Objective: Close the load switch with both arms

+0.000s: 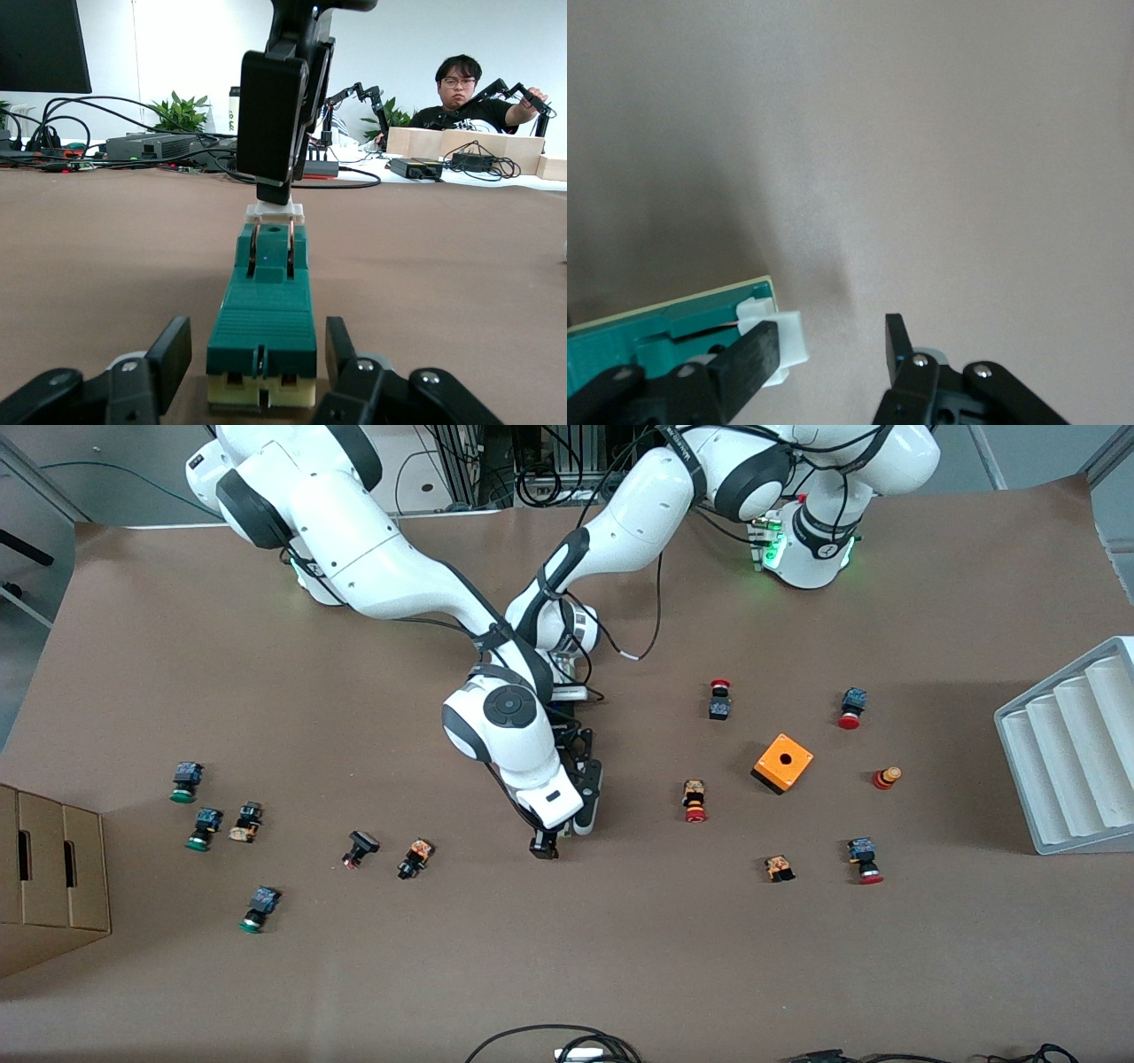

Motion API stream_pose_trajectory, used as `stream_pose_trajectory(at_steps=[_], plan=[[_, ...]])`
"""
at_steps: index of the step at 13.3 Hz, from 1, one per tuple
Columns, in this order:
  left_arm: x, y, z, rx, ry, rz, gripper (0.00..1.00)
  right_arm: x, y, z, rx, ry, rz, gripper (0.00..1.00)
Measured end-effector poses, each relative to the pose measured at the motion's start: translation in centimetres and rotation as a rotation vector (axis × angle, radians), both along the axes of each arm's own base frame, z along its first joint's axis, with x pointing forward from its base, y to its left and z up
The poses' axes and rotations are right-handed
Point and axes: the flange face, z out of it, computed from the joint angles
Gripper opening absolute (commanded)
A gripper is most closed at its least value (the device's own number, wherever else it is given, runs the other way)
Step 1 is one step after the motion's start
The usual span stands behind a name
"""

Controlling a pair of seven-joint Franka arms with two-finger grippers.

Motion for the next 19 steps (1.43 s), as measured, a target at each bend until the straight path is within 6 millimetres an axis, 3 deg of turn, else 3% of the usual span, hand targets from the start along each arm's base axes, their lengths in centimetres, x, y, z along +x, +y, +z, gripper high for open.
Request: stream_pose_trajectory(at_steps=[7,10,12,13,19], plan=[[0.0,0.0,0.0,0.000,0.000,0.000,0.70,0.1,0.1,0.0,0.002,-0.003,0.000,0.60],[0.0,0.0,0.0,0.000,0.000,0.000,0.70,0.4,0.3,0.7,0.011,-0.014,0.000,0.82],[0.0,0.0,0.0,0.000,0.000,0.000,0.70,0.7,0.3,1.7,0.020,-0.026,-0.003,0.97],[0.0,0.0,0.0,0.000,0.000,0.000,0.70,0.9,0.2,2.1,0.023,-0.030,-0.005,1.00],[0.0,0.0,0.0,0.000,0.000,0.000,0.70,2.8,-2.1,7.2,0.027,-0.046,-0.059,1.00]])
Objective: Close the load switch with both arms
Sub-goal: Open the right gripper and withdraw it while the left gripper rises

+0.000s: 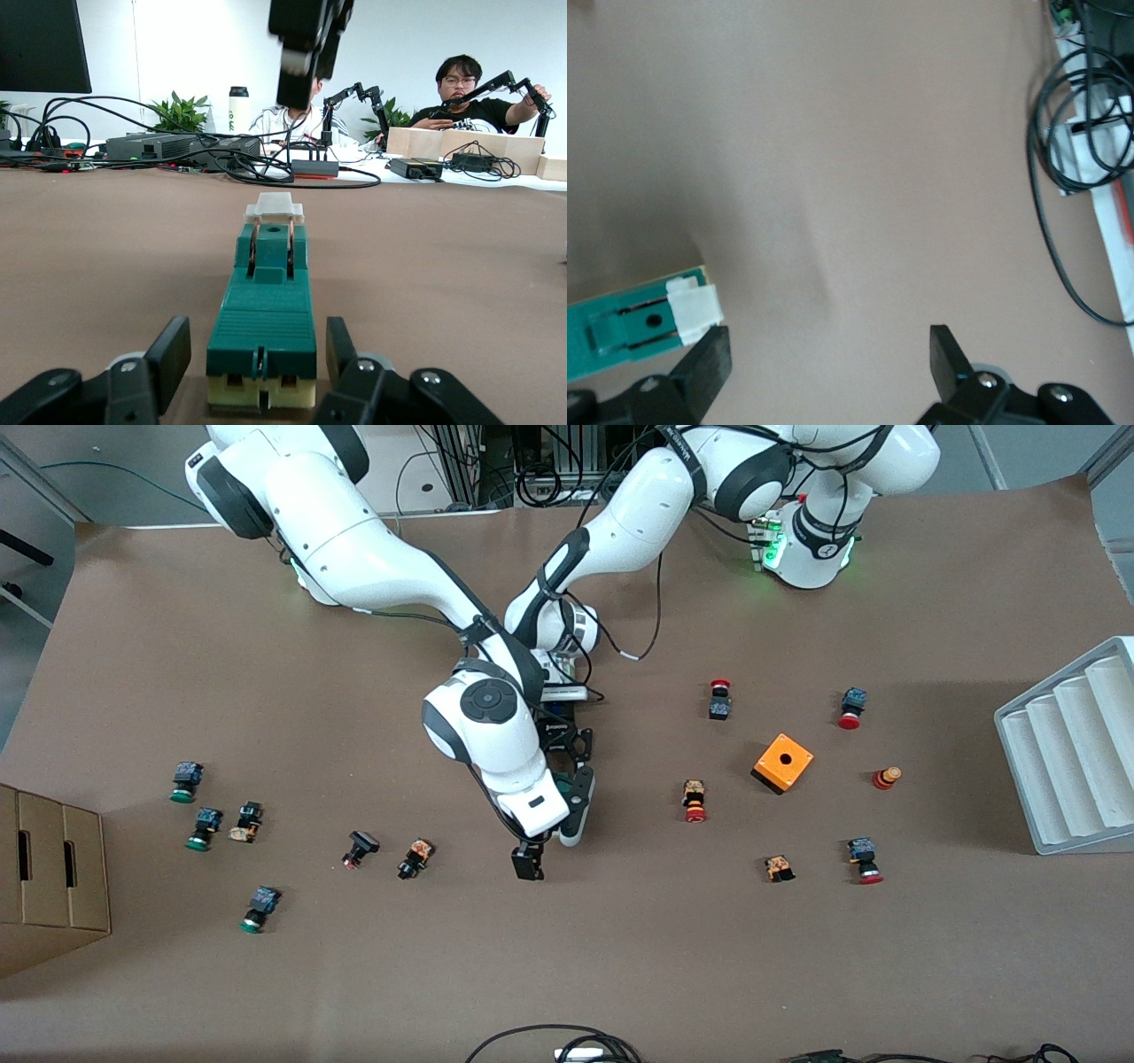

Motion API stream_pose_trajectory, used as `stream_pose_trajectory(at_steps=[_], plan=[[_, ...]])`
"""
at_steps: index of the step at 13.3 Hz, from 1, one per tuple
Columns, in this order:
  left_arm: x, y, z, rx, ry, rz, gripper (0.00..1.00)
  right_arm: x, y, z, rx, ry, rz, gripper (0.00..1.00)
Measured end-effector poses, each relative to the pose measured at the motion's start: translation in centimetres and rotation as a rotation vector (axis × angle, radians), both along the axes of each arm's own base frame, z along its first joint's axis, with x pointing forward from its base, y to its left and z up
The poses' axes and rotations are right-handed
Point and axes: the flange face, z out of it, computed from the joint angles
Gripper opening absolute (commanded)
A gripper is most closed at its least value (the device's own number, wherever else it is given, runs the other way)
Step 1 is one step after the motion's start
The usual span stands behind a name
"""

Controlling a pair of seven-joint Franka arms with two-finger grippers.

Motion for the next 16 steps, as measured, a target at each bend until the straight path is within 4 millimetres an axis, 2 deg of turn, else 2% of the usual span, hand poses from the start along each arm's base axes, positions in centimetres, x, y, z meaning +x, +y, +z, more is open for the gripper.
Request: stream_pose_trajectory(at_steps=[5,10,14,16], plan=[[0.0,0.0,0.0,0.000,0.000,0.000,0.71,0.9,-2.1,5.1,0.030,0.028,-0.080,1.00],[0.0,0.0,0.0,0.000,0.000,0.000,0.72,3.2,-7.3,10.6,0.075,0.039,-0.190,1.00],[0.0,-0.1,0.1,-0.003,-0.001,0.000,0.76,3.6,-9.8,13.8,0.078,0.049,-0.249,1.00],[0.1,-0.1,0.1,-0.004,-0.002,0.000,0.76,3.6,-11.7,16.1,0.076,0.061,-0.297,1.00]])
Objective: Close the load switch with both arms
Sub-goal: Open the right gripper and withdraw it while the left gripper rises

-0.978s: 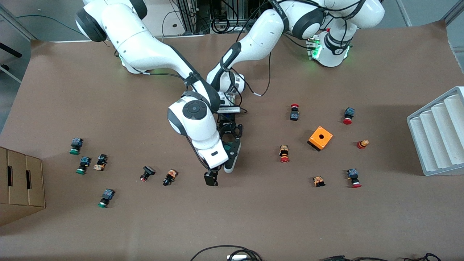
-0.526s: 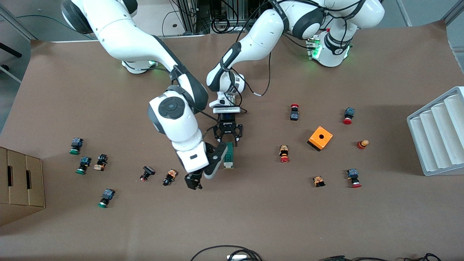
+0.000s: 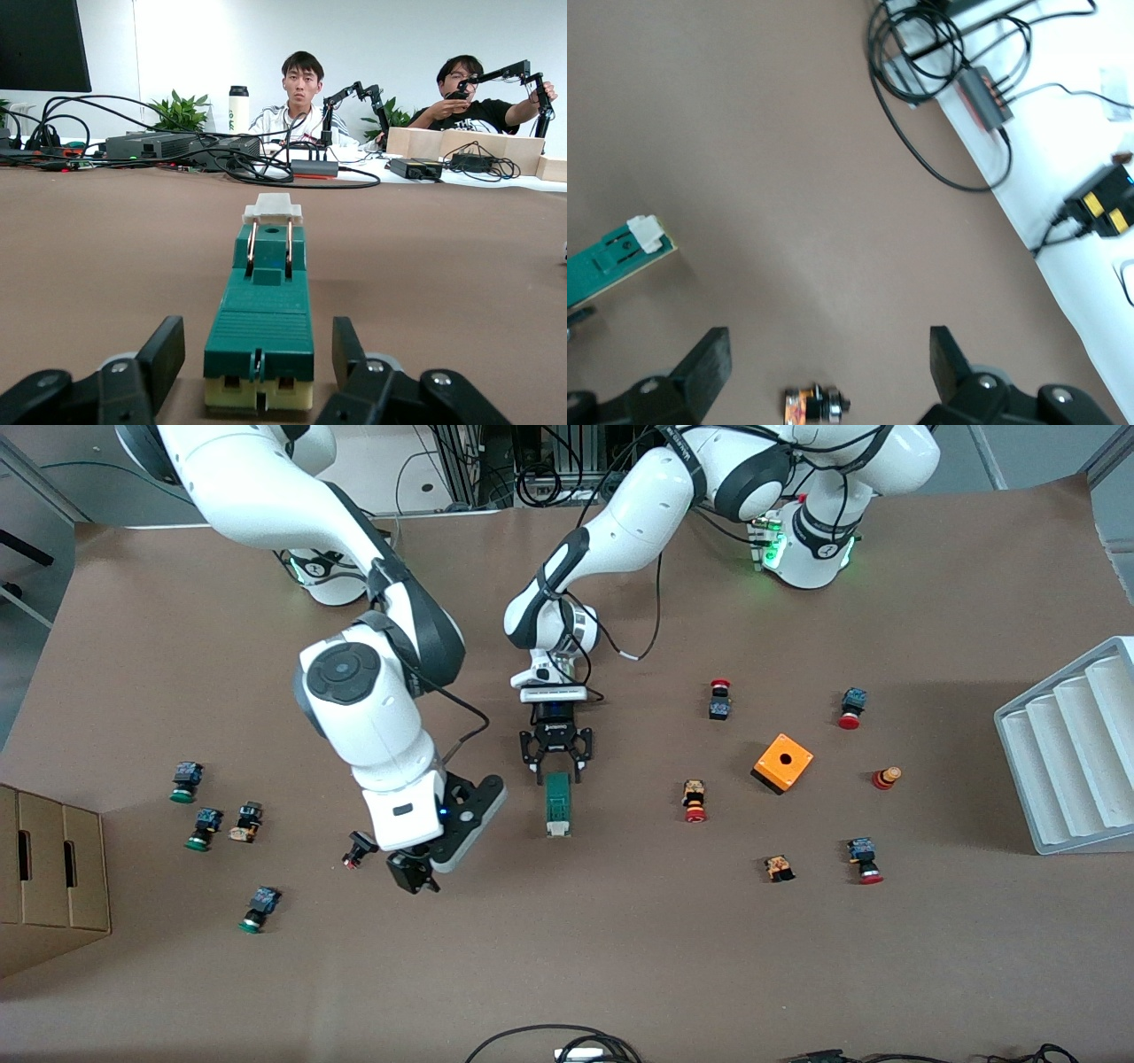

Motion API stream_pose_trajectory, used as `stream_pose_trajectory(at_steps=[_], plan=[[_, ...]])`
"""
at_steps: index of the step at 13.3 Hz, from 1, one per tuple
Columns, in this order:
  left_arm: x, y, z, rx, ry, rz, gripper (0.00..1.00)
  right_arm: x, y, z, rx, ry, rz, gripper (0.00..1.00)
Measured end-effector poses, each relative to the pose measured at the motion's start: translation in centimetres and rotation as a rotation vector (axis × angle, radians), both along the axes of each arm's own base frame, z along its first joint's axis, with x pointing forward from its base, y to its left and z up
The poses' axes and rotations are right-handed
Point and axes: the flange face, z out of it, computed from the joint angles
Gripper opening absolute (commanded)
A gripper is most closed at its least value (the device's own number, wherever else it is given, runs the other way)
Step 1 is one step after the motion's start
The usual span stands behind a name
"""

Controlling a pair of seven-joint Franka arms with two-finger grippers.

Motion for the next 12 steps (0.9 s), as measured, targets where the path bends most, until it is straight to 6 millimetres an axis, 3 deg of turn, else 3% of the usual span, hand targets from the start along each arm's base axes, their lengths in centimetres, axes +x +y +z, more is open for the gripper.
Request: stream_pose_trajectory(at_steps=[1,4,8,12], plan=[[0.0,0.0,0.0,-0.001,0.000,0.000,0.79,-0.1,-1.1,1.3,0.003,0.009,-0.039,1.00],[0.1,-0.3,0.3,-0.007,0.001,-0.002,0.98,-0.9,-3.6,4.2,0.014,0.073,-0.211,1.00],[-0.2,-1.4,2.2,0.005,0.066,-0.011,0.99,-0.9,-8.4,5.2,0.030,0.168,-0.501,1.00],[-0.3,-2.6,5.1,0.043,0.145,0.005,0.99,0.7,-16.2,5.5,0.092,0.248,-0.666,1.00]])
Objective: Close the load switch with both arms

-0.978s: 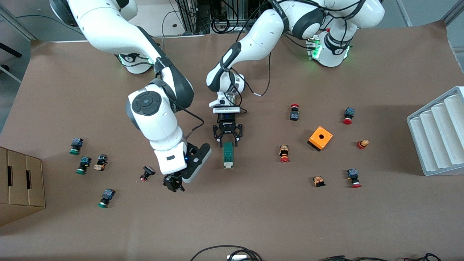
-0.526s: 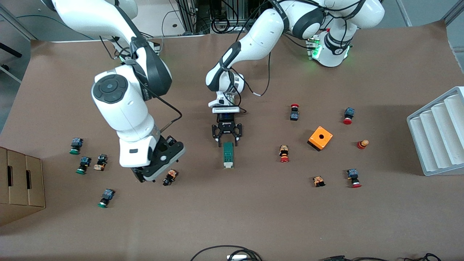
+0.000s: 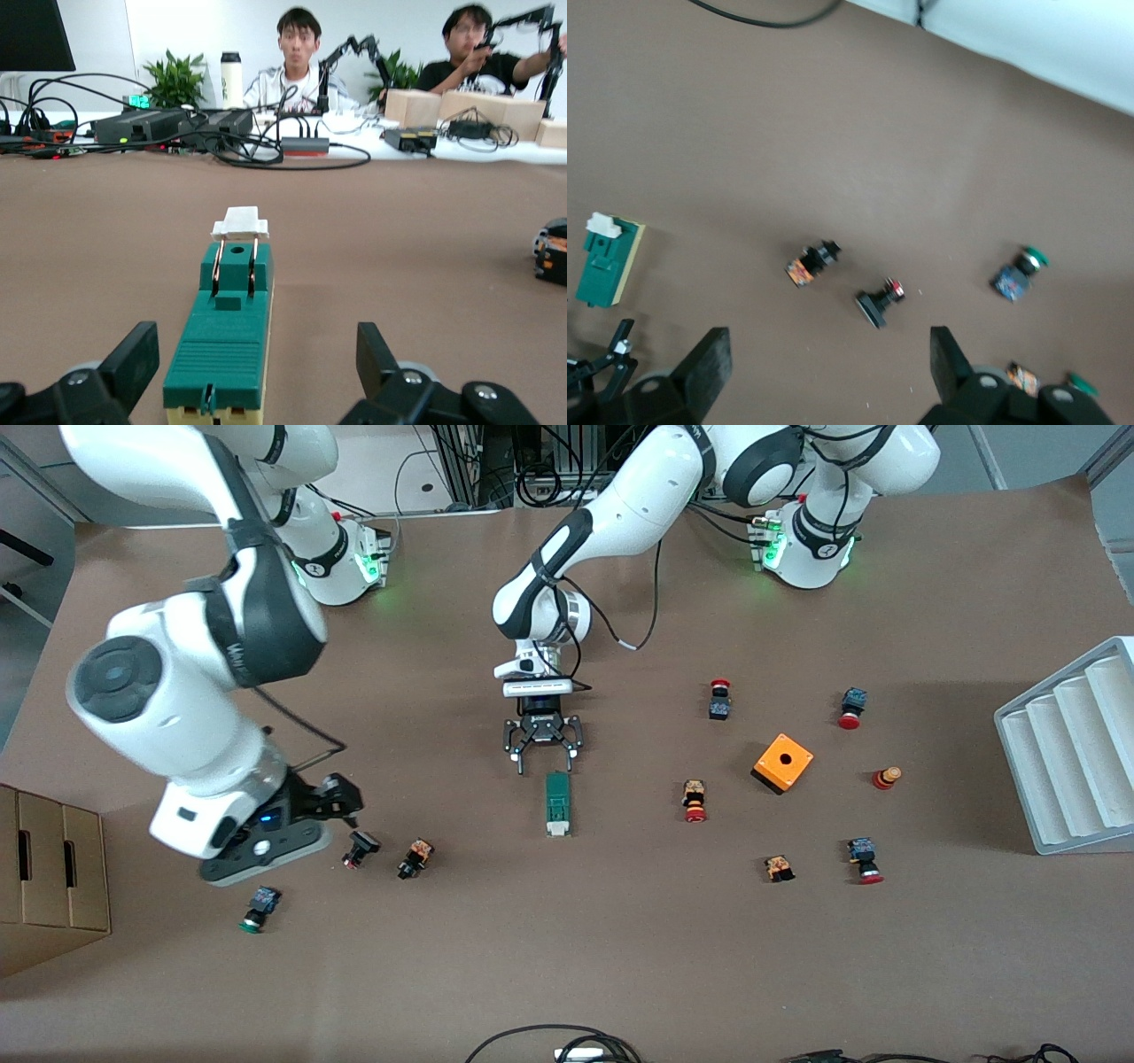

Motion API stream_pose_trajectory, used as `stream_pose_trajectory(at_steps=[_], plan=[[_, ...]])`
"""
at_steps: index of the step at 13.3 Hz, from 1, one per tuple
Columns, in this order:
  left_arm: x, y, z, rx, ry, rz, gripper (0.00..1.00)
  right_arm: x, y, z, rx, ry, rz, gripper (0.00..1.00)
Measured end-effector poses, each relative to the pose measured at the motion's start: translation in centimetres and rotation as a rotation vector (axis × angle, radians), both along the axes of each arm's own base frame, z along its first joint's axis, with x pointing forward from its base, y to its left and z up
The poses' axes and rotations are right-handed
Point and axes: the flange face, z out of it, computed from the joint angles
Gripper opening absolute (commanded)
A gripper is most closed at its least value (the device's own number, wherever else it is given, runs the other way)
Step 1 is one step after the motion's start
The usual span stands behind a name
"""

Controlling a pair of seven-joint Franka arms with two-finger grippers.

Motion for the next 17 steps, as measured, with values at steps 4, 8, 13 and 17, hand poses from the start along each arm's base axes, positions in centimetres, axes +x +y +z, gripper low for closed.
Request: stream_pose_trajectory(at_steps=[4,8,13,17], plan=[[0.4,-0.8,3.3,0.082,0.094,0.010,0.99,-0.1,-6.8,0.6,-0.008,0.073,-0.102,1.00],[2.1,-0.8,7.4,0.194,0.225,0.014,0.99,-0.6,-12.8,1.6,-0.010,0.105,-0.193,1.00],[4.1,-0.5,12.3,0.299,0.359,-0.005,0.99,-2.8,-16.0,4.3,-0.014,0.158,-0.242,1.00],[5.9,0.2,16.8,0.380,0.479,-0.036,0.99,-3.7,-19.5,6.2,-0.021,0.135,-0.296,1.00]])
